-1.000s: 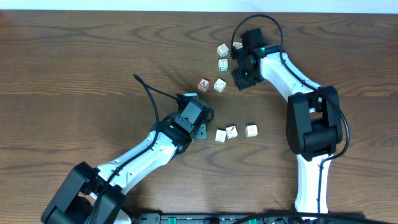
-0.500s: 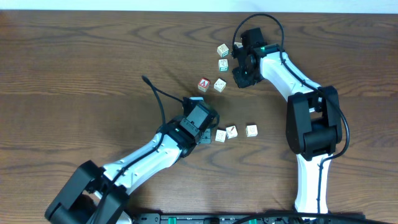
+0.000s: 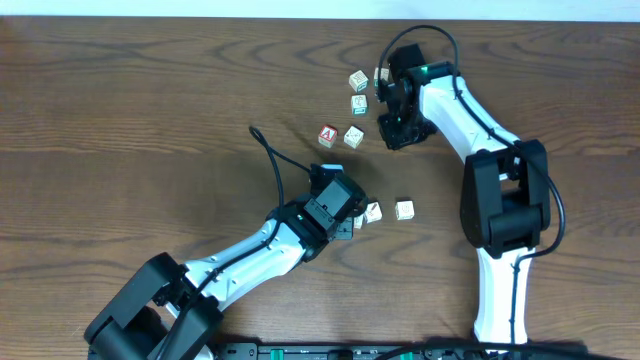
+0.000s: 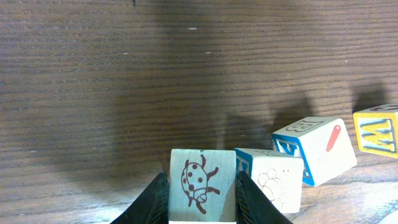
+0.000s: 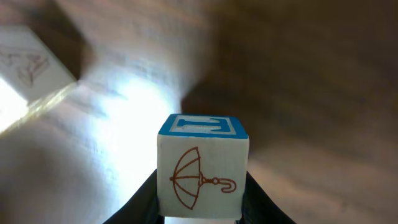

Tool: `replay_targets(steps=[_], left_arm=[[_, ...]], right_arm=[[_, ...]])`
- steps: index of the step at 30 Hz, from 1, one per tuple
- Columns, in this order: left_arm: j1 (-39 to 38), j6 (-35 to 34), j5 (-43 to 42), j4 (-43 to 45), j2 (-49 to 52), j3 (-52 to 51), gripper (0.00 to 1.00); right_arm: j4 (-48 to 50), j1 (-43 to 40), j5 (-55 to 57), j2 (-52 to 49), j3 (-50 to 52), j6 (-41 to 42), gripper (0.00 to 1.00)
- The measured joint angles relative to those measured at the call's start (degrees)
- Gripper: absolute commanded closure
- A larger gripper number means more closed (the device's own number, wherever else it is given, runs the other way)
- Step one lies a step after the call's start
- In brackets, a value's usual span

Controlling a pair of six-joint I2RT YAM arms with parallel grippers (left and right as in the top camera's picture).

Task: Lift 5 blocks

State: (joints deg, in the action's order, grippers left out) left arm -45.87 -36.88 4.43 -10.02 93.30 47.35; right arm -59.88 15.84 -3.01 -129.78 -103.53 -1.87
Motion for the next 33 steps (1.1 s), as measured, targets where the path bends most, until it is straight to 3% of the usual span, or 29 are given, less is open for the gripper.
replay_targets(steps=[4, 9, 12, 25, 29, 33], left_arm=[[0.0, -0.9, 0.0, 0.0, 0.5, 0.0, 0.62], [0.0, -0.9, 0.1, 0.0, 0.8, 0.0, 0.36], [0.0, -1.3, 0.0, -0.1, 0.8, 0.0, 0.29], [3.5, -0.1, -1.3, -2.2, -4.4, 0.0, 0.2], [7.5, 2.4, -1.3, -4.0, -9.7, 0.0, 0.2], [10.8, 4.2, -1.2, -4.8, -11.9, 0.0, 0.2]], right_arm=[[-5.0, 0.0, 0.0, 3.1, 0.0, 1.3, 0.99], [-8.2, 0.0, 0.5, 7.6, 0.0, 1.6, 0.99], [-9.9, 0.0, 0.7, 9.9, 0.0, 1.8, 0.99], [-19.6, -0.4, 3.3, 14.8, 2.3, 3.8, 0.98], [-17.1, -1.6, 4.0, 18.9, 9.2, 4.5, 0.98], [-8.4, -3.4, 3.4, 26.8, 20.8, 5.5, 0.99]])
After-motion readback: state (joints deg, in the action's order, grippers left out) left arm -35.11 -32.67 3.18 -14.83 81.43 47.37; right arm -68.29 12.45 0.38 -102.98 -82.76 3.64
